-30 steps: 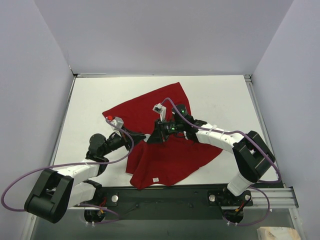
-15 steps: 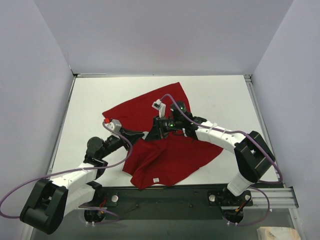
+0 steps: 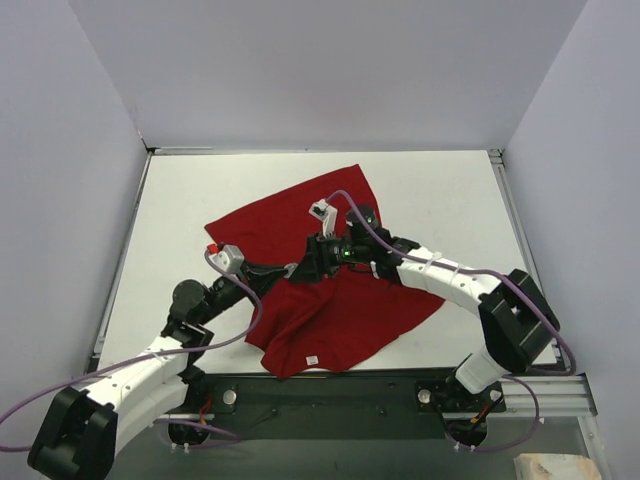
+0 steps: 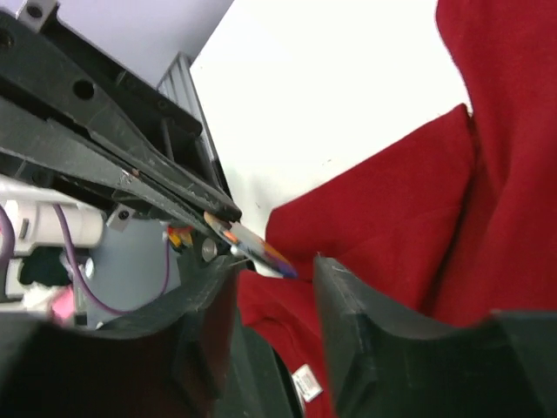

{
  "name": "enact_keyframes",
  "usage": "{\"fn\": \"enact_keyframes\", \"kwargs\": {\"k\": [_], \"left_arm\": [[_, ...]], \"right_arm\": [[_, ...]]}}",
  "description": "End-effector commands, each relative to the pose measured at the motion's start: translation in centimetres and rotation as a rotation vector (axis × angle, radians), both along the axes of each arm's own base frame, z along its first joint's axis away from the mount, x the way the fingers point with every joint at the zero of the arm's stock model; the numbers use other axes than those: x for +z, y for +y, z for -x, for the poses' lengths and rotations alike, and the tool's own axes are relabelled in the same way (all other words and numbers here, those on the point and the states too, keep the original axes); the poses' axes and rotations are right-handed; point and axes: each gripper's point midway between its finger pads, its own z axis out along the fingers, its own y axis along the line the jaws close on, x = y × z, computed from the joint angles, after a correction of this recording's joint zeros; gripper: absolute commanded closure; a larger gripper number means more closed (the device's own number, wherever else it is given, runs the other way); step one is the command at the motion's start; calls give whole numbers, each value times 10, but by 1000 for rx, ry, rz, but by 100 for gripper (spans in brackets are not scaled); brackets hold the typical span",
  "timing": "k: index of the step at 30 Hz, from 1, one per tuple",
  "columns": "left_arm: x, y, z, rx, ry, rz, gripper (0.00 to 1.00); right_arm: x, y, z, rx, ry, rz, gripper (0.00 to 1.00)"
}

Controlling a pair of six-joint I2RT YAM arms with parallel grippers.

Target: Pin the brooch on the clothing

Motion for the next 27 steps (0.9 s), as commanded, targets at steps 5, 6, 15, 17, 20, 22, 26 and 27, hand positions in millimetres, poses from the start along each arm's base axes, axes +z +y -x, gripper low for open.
{"fn": "enact_keyframes", "kwargs": {"k": [5,6,15,17,20,22,26,27], "left_arm": [[2,2,-13,179,-7,-209,100],[-1,1,-13,196,3,-237,100],[-42,-20,-7,289,32,-530,100],[-43,-24,-6,315,-20,-596,100],[-50,-28,-7,337,-30,-649,100],[-53,-31,-6,334,-31,-660,100],[-54,-32,-3,335,-53,-675,100],[-55,-34,-2,325,-57,-679,100]], "right_arm": [[41,-35,-16,-124,-171,-78,29],[42,-39,-17,-136,-172,-84,28],[30,-87,-52,-365,-72,-53,19],[24,-94,-56,-401,-30,-40,18],[14,-105,-63,-454,21,-29,18],[8,-111,-67,-473,44,-22,18],[1,-113,-65,-471,70,-13,18],[1,-113,-65,-468,70,-13,18]]}}
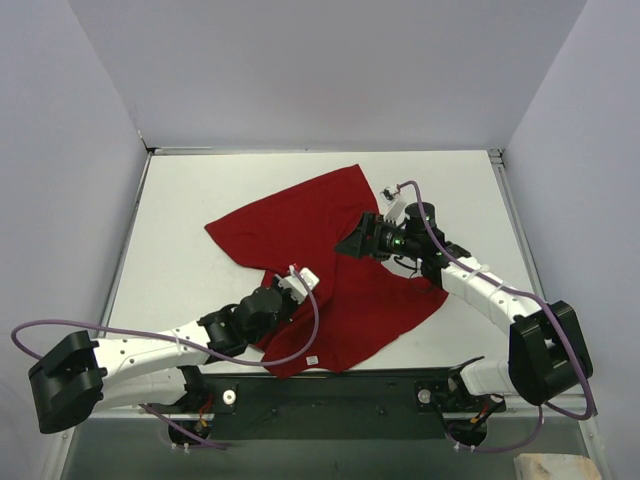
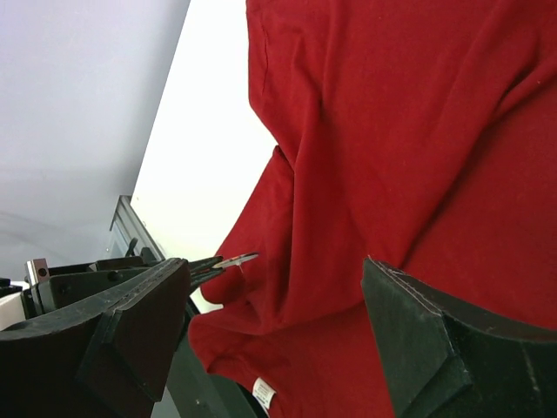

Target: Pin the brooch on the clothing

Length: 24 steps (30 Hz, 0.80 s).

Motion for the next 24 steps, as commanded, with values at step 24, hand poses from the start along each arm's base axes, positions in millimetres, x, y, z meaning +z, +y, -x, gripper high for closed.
{"fn": "enact_keyframes", "kwargs": {"k": [24], "left_arm": [[3,-22,-1,-5,-72,-177,100]], "right_arm": [[-15,0,2,17,60,-7,18]]}}
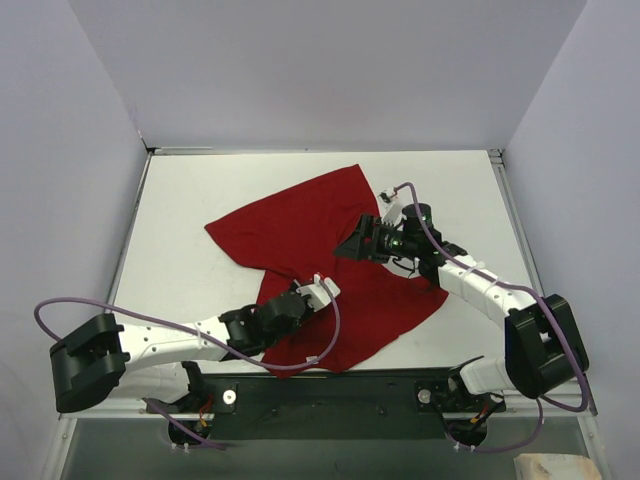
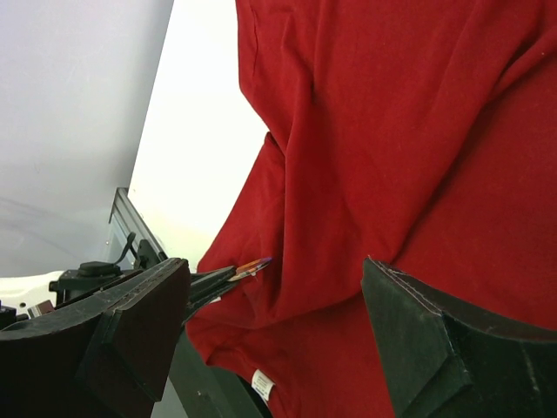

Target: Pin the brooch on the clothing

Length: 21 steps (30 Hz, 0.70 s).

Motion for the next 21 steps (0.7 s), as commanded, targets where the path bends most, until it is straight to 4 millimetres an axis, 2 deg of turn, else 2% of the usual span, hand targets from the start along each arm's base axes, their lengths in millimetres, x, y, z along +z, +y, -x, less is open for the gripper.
{"fn": "enact_keyframes", "kwargs": {"k": [1,21], "left_arm": [[17,-5,-5,21,-49,-1,100],[10,-28,2,-43,-48,-76,100]], "right_arm": [[-1,0,1,12,5,-19,18],[-7,-4,-2,-1,26,-36,18]]}}
